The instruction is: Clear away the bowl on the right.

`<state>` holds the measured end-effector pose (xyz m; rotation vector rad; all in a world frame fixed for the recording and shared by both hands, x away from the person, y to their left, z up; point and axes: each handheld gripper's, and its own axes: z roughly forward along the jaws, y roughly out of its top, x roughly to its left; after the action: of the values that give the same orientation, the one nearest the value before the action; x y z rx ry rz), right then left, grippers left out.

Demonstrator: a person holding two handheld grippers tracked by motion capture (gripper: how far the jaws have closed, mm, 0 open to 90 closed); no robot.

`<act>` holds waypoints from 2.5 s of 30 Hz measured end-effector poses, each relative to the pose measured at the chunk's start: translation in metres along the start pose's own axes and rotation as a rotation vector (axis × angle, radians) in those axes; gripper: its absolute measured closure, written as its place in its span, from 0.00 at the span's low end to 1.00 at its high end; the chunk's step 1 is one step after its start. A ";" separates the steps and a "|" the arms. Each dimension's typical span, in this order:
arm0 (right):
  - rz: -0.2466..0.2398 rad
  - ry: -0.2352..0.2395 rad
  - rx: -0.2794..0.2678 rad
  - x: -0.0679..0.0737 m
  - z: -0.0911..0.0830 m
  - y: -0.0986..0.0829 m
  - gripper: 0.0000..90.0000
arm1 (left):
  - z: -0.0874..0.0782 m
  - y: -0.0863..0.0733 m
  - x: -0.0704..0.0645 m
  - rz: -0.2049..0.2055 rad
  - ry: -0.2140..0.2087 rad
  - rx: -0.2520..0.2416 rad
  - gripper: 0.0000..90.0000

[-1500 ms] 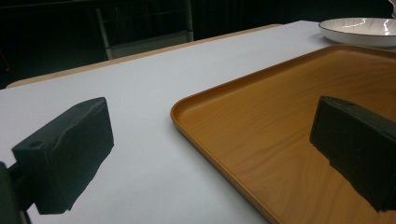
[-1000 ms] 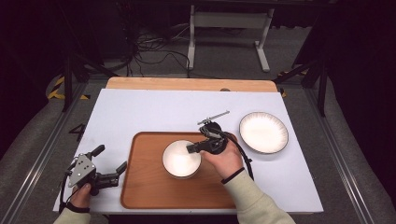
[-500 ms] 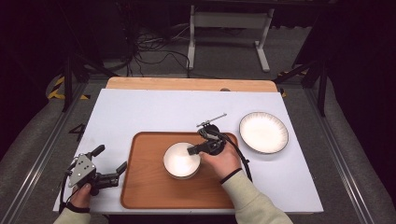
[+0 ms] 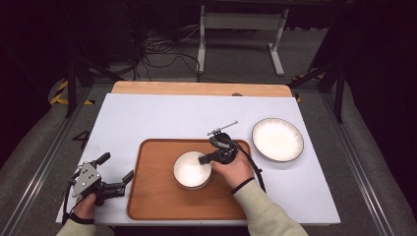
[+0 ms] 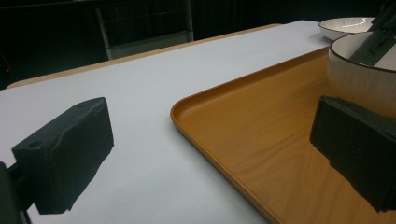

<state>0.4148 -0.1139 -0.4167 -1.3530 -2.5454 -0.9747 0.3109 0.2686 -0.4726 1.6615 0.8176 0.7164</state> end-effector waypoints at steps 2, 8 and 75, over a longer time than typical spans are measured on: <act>0.002 0.002 -0.002 -0.001 0.000 0.000 0.88 | 0.000 0.000 0.000 0.000 0.000 0.000 0.00; 0.002 0.009 -0.005 -0.003 0.001 -0.001 0.88 | 0.000 0.000 0.000 0.000 -0.001 -0.001 0.00; -0.581 0.074 -0.713 0.007 -0.057 -0.041 0.20 | 0.000 0.000 0.001 -0.013 0.000 -0.006 0.00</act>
<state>0.3669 -0.1586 -0.3893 -0.5977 -2.6862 -2.1306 0.3113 0.2692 -0.4728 1.6493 0.8242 0.7093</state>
